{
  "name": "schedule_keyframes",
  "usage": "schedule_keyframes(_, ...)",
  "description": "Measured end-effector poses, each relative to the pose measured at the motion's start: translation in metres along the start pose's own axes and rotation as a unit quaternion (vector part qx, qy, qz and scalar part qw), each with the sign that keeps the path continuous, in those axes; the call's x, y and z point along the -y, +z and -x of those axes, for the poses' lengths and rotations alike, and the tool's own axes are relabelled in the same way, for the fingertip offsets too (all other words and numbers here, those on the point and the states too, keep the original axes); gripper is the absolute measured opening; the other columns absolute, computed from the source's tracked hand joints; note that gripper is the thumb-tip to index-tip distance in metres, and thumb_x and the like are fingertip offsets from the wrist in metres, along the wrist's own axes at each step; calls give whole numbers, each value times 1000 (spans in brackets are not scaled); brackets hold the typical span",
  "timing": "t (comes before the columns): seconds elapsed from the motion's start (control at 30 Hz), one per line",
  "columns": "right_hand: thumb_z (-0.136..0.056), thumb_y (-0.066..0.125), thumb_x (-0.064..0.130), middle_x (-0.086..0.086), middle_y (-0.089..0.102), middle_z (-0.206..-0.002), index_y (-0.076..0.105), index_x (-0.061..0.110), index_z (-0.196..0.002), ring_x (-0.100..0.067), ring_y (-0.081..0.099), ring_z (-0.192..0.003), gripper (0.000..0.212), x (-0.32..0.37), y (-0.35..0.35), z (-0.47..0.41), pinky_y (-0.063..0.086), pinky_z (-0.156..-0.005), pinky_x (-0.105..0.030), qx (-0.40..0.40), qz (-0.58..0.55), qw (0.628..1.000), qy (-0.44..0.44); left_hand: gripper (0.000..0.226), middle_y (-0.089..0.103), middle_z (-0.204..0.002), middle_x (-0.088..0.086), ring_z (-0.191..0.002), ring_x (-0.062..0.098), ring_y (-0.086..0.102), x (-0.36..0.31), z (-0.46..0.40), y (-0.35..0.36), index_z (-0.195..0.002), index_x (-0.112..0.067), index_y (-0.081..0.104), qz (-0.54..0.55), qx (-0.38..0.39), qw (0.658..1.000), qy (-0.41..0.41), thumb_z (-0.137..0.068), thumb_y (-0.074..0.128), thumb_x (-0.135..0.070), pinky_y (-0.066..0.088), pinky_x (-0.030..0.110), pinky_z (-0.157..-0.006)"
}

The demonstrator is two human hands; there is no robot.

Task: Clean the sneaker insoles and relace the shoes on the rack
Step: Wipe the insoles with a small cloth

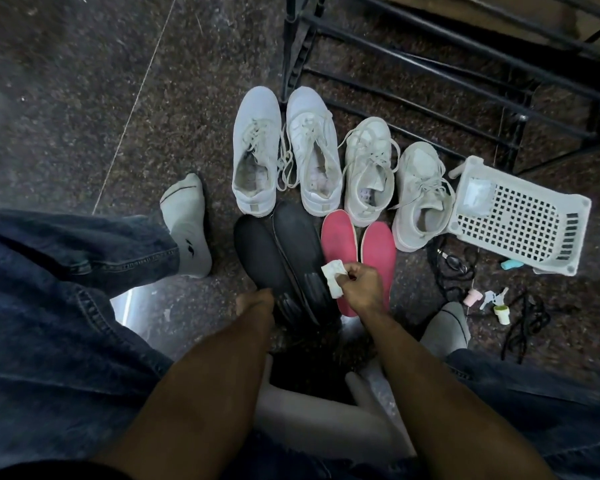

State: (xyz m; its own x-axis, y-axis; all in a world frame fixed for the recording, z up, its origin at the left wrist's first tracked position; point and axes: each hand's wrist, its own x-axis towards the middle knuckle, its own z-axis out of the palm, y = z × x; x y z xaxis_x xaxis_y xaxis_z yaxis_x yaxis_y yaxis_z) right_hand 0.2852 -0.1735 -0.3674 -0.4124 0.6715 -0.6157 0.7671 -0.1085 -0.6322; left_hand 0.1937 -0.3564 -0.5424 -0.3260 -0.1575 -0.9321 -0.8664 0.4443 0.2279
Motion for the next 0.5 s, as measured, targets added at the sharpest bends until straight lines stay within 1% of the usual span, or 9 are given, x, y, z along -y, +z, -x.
schedule_keyframes(0.03,-81,66,8,0,75,-86,75,18,-88,-22,69,-82,15,1,0,0,56,-80,-42,1,1,1000,0,41,69,-102,9,-92,28,68,-8,16,-1,-100,-6,62,-15,-12,1000,7,-68,65,-33,58,49,-82)
schedule_keyframes(0.1,-81,66,10,2,74,-84,74,22,-81,-21,69,-80,15,6,0,1,57,-79,-41,12,5,1000,-1,56,70,-101,17,-85,34,68,-20,43,-8,-102,-3,65,-6,-77,997,-9,-55,60,-33,58,54,-78)
schedule_keyframes(0.13,-80,66,10,3,74,-82,72,25,-77,-20,69,-79,17,10,-1,2,57,-78,-41,19,6,1000,-5,60,69,-102,20,-86,37,67,-16,32,-7,-105,-3,65,4,-112,993,35,-54,56,-34,58,54,-78)
schedule_keyframes(0.2,-79,66,9,4,73,-79,69,28,-68,-20,70,-79,22,17,0,3,57,-78,-42,33,3,999,-12,64,67,-111,21,-95,40,65,-32,90,-12,-114,-1,63,-10,-131,990,57,-61,52,-34,55,51,-86)
schedule_keyframes(0.23,-78,66,9,3,73,-77,69,29,-65,-22,70,-79,23,21,0,5,57,-78,-44,44,-3,999,-13,61,64,-118,22,-102,40,63,-48,147,-16,-119,2,61,-6,-135,987,81,-69,54,-33,52,48,-92)
schedule_keyframes(0.3,-75,66,10,1,73,-75,70,30,-62,-26,70,-79,24,26,1,8,57,-78,-47,65,-14,997,-26,49,58,-127,25,-113,42,56,-55,201,-17,-125,8,56,7,-147,982,116,-85,58,-21,45,40,-99)
schedule_keyframes(0.37,-75,67,7,0,73,-74,71,32,-61,-29,69,-79,29,36,-3,13,57,-79,-48,76,-21,996,-42,36,61,-120,25,-108,40,58,-56,226,-18,-114,7,60,20,-177,973,150,-87,60,-17,45,38,-94)
schedule_keyframes(0.43,-76,67,2,2,70,-71,70,25,-60,-24,66,-74,28,46,-9,18,54,-79,-44,85,-39,994,-61,21,65,-99,18,-92,33,60,-64,241,-19,-96,0,62,29,-176,964,198,-84,63,-18,44,33,-83)
schedule_keyframes(0.5,-74,68,5,2,65,-69,68,12,-64,-18,59,-70,12,57,-17,23,51,-74,-39,86,-63,991,-82,14,58,-88,11,-85,26,55,-76,248,-16,-91,-3,60,60,-160,956,240,-82,64,-13,38,31,-77)
